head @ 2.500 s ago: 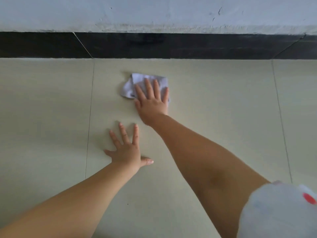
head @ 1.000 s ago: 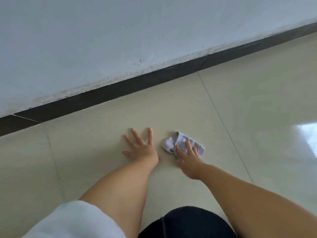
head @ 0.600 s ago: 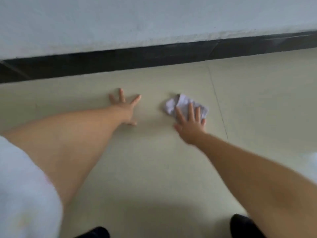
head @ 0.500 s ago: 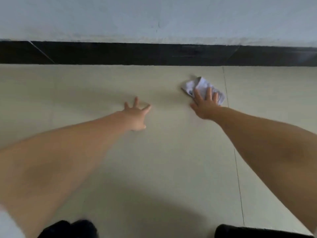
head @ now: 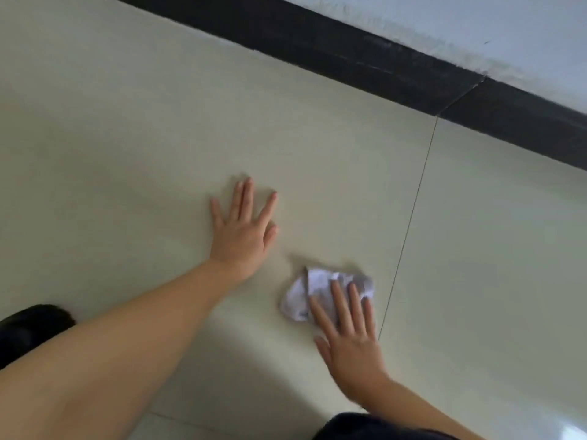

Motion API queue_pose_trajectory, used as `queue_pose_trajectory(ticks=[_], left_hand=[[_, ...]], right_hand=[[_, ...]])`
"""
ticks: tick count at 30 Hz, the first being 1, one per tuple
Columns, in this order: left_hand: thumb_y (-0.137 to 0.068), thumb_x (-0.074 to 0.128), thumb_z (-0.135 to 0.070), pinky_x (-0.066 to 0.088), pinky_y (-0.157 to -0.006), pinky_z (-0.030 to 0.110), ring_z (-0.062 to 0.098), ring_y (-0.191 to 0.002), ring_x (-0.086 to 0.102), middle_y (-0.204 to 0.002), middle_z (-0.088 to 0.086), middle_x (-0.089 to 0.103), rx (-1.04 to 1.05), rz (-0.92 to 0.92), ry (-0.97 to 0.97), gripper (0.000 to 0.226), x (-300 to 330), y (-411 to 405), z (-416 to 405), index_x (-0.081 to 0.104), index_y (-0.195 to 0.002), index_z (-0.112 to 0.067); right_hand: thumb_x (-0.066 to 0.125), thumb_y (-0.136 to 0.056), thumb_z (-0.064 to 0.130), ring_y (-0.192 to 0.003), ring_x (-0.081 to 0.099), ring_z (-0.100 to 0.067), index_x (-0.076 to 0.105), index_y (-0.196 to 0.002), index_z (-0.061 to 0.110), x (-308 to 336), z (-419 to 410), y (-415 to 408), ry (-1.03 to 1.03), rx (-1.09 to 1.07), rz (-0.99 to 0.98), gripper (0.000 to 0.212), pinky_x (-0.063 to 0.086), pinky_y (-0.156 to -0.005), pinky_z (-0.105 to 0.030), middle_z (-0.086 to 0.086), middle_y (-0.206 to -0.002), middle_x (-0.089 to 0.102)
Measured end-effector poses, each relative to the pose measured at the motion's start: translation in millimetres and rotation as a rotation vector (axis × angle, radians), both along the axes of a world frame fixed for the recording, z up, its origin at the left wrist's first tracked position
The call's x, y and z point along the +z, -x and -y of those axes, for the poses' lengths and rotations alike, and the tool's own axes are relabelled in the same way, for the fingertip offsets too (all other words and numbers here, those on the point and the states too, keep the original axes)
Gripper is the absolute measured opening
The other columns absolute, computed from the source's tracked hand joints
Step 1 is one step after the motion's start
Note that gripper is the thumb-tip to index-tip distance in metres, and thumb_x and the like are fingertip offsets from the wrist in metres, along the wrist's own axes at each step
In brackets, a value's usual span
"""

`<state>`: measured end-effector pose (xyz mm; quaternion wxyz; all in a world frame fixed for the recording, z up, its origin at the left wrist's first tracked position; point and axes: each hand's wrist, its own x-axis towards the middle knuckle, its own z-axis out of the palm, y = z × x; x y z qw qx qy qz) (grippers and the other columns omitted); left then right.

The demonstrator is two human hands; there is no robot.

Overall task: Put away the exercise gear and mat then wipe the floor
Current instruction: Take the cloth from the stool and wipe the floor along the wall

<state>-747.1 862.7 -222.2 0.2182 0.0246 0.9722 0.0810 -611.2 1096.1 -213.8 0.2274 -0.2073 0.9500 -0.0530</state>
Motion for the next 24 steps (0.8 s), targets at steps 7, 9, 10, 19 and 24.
queue_pose_trajectory(ticks=[7, 9, 10, 19, 24], left_hand=[[-0.095, 0.037, -0.051, 0.015, -0.112, 0.060, 0.026, -0.147, -0.013, -0.158, 0.012, -0.016, -0.064, 0.143, 0.119, 0.070, 18, 17, 4, -0.001, -0.151, -0.033], [-0.096, 0.036, -0.052, 0.015, -0.115, 0.055, 0.026, -0.146, -0.015, -0.157, 0.012, -0.019, -0.049, 0.237, 0.097, 0.070, 26, 25, 3, -0.003, -0.151, -0.034], [-0.096, 0.036, -0.052, 0.015, -0.116, 0.052, 0.026, -0.146, -0.016, -0.157, 0.012, -0.020, -0.049, 0.278, 0.088, 0.070, 30, 29, 2, -0.003, -0.151, -0.033], [-0.095, 0.045, -0.049, 0.009, -0.120, 0.040, 0.031, -0.146, -0.014, -0.155, 0.022, -0.019, -0.125, 0.413, 0.150, 0.080, 43, 43, 3, -0.006, -0.152, -0.025], [-0.097, 0.039, -0.048, 0.023, -0.116, 0.034, 0.037, -0.145, 0.010, -0.154, 0.030, -0.008, -0.152, 0.513, 0.267, 0.074, 58, 64, -9, -0.003, -0.152, -0.021]], right_hand=[[0.008, -0.099, 0.050, -0.146, 0.012, -0.032, 0.012, -0.150, 0.032, -12, -67, 143, 0.026, 0.092, -0.143, 0.054, 0.021, -0.114, -0.052, -0.008, -0.159, 0.012], [0.007, -0.100, 0.049, -0.147, -0.005, -0.030, -0.003, -0.150, 0.035, -7, -81, 218, -0.050, -0.258, -0.068, 0.053, 0.008, -0.118, -0.050, -0.004, -0.160, -0.009], [0.010, -0.101, 0.047, -0.147, -0.011, -0.029, -0.005, -0.151, 0.035, -3, -84, 244, -0.074, -0.384, 0.003, 0.053, 0.004, -0.119, -0.049, -0.003, -0.159, -0.015], [0.027, -0.087, 0.057, -0.143, 0.004, -0.043, 0.029, -0.149, 0.020, -14, -8, 68, -0.047, -0.162, -0.115, 0.071, 0.017, -0.109, -0.064, -0.019, -0.158, -0.001], [0.033, -0.081, 0.059, -0.145, 0.001, -0.038, 0.029, -0.147, 0.029, -14, -1, -43, -0.072, 0.044, -0.073, 0.073, 0.006, -0.112, -0.057, -0.014, -0.158, 0.007]])
